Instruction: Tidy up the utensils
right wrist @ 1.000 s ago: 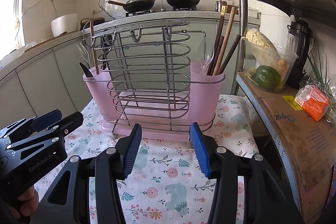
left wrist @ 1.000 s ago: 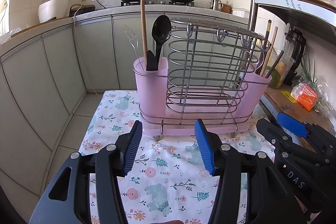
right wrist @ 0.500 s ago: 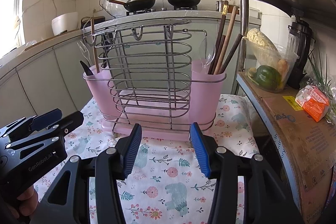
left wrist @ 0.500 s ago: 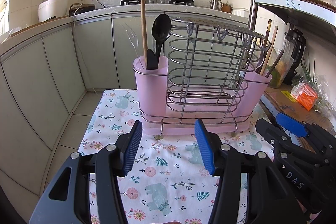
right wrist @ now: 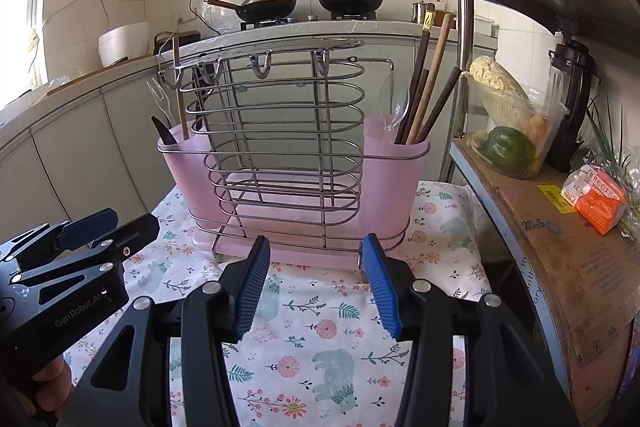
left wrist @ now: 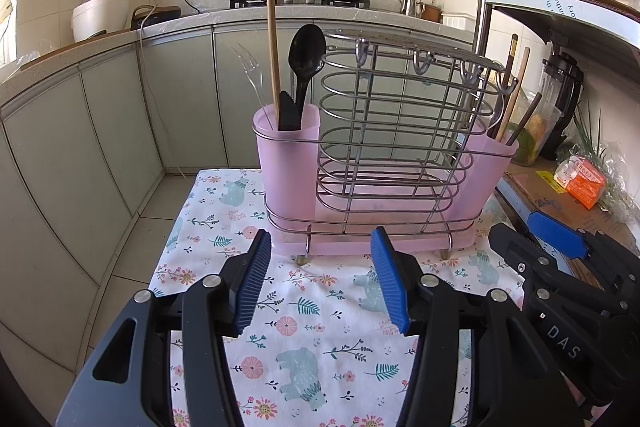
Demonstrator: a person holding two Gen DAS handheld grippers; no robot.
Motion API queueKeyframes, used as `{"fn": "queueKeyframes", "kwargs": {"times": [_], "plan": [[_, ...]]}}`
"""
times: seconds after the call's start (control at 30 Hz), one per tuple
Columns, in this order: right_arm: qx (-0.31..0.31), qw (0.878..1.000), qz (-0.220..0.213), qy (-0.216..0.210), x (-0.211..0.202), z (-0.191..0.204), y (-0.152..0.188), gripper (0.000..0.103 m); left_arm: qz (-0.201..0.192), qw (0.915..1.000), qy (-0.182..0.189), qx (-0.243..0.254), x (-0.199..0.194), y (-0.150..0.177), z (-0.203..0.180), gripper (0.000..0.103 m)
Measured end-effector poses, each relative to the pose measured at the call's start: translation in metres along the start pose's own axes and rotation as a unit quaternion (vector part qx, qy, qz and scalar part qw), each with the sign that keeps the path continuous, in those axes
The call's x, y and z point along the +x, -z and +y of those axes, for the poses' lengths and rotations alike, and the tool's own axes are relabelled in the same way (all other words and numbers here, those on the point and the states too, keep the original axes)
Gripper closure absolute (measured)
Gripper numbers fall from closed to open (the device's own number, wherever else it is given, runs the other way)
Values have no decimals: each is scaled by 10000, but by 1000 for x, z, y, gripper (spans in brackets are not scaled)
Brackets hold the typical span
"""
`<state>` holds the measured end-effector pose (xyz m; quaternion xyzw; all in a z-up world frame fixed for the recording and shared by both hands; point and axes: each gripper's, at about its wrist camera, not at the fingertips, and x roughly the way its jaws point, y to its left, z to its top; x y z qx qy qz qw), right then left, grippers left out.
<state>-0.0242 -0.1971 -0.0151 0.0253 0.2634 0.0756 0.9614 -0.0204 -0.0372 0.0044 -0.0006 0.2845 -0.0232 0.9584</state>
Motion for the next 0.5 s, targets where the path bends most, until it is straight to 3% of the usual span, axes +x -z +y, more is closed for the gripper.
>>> {"fn": "queueKeyframes", "kwargs": {"times": [0.5], "plan": [[-27,10000,35,14,3,-3,0,55,52,10000,-26,35,3,1,-1,51]]}}
